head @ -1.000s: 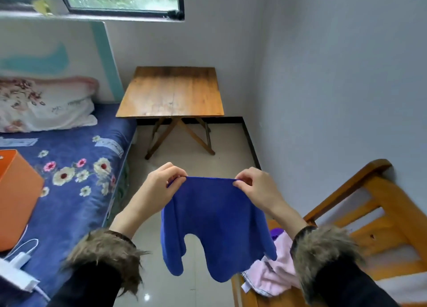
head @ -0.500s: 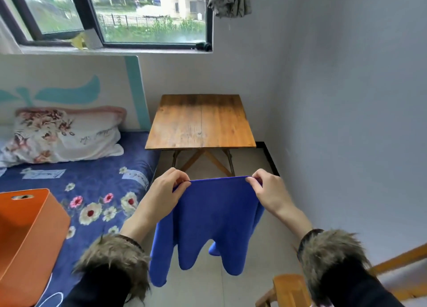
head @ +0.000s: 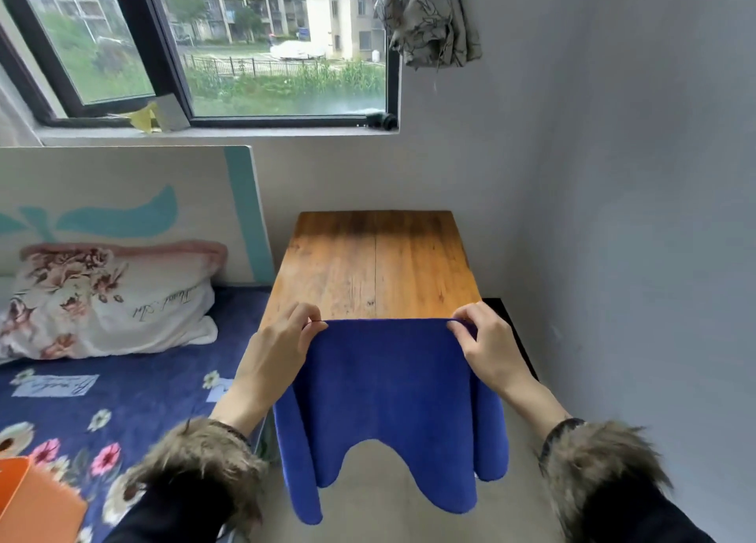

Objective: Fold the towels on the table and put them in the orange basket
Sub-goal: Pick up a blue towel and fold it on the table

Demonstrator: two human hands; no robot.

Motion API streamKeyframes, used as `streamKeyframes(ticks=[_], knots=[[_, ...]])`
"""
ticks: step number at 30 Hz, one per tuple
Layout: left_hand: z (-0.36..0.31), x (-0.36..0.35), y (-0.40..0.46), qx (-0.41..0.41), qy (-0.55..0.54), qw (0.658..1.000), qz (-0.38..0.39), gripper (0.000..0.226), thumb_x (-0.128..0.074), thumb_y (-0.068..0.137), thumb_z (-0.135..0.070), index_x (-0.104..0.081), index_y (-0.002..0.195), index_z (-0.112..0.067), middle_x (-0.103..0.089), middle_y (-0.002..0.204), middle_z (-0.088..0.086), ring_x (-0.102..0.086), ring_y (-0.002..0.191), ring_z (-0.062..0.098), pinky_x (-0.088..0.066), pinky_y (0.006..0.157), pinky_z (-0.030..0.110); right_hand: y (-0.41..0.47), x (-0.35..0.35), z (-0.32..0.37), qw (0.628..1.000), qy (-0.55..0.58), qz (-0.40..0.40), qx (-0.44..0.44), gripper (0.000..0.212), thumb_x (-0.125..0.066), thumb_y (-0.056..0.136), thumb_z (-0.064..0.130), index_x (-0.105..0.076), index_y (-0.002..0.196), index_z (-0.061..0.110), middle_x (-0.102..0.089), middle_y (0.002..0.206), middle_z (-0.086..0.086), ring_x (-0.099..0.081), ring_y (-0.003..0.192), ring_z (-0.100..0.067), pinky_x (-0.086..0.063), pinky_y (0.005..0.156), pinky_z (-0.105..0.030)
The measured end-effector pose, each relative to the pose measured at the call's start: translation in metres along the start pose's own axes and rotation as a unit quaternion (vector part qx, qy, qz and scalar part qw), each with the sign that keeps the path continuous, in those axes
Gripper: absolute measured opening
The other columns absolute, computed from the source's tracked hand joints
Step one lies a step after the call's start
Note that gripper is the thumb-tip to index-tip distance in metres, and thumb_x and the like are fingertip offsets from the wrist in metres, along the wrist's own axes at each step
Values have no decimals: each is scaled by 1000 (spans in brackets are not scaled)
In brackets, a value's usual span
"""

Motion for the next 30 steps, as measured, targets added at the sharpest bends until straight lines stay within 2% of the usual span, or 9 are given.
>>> streamKeyframes(ticks=[3, 6, 9, 12, 15, 20, 23, 26, 30], knots=[[11, -10, 41, -27, 26, 999, -18, 31, -42, 91, -41, -55, 88, -13, -55, 78, -5, -54, 60, 32, -49, 56, 46, 49, -1, -11, 998, -48, -48, 13, 16, -61, 89, 22, -50, 77, 19, -50, 75, 9, -48, 66, -7, -37, 60, -14], [28, -22, 80, -32, 35, 998, -33, 23, -31, 87, -47, -43, 88, -27, -62, 82, 3, -57, 59, 36, -50, 55, 46, 91, -9, -14, 988, -111, -82, 67, 18, -63, 88, 20, -53, 77, 9, -52, 74, 0, -49, 63, -19, -41, 57, -27], [44, -38, 123, -42, 35, 998, -37, 18, -36, 88, -44, -40, 87, -27, -62, 79, 2, -57, 55, 33, -50, 51, 43, 136, -19, -22, 973, -161, -110, 126, 16, -64, 86, 13, -55, 76, 4, -53, 71, -7, -51, 61, -23, -45, 57, -34], [67, -59, 164, -40, 37, 998, -29, 18, -52, 88, -40, -42, 82, -26, -56, 68, -6, -51, 50, 28, -45, 49, 32, 178, -36, -39, 965, -187, -109, 146, 11, -58, 87, 4, -55, 78, 2, -53, 71, -8, -51, 62, -25, -48, 60, -40], [98, -81, 209, -8, 43, 999, -22, 26, -66, 85, -32, -48, 74, -18, -44, 57, -11, -41, 47, 22, -35, 50, 26, 221, -56, -59, 964, -196, -97, 150, 7, -55, 88, 4, -55, 81, 4, -54, 72, -7, -52, 61, -24, -47, 56, -36], [148, -115, 292, -8, 39, 999, 5, 35, -68, 83, -31, -46, 66, -10, -37, 54, -8, -35, 48, 21, -32, 51, 27, 298, -88, -89, 960, -235, -105, 108, 16, -62, 87, 17, -56, 76, 8, -57, 66, -2, -53, 48, -22, -36, 40, -25], [180, -141, 339, 25, 11, 998, 57, 32, -59, 88, -36, -41, 70, -17, -42, 58, -8, -40, 57, 19, -34, 56, 30, 342, -105, -100, 954, -266, -107, 88, 25, -60, 88, 27, -55, 70, 10, -55, 60, 0, -51, 44, -20, -29, 39, -22], [205, -169, 374, 24, 7, 992, 125, 20, -52, 93, -33, -47, 81, -18, -50, 72, -9, -49, 70, 20, -40, 71, 36, 377, -120, -115, 954, -279, -95, 62, 24, -62, 88, 25, -55, 70, 10, -55, 61, 0, -53, 46, -22, -27, 39, -22], [234, -201, 404, 20, 19, 985, 167, 14, -49, 95, -31, -50, 90, -18, -48, 80, -11, -50, 71, 17, -38, 63, 30, 413, -144, -139, 951, -301, -52, 48, 16, -55, 88, 16, -57, 73, 10, -57, 65, 0, -57, 52, -21, -24, 40, -21]])
Point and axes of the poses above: each hand's wrist, its own y-axis towards the middle knuckle, its own x-axis out of the back of the hand, z = x × y, the point moved 4 cm from there along y, towards the middle knuckle
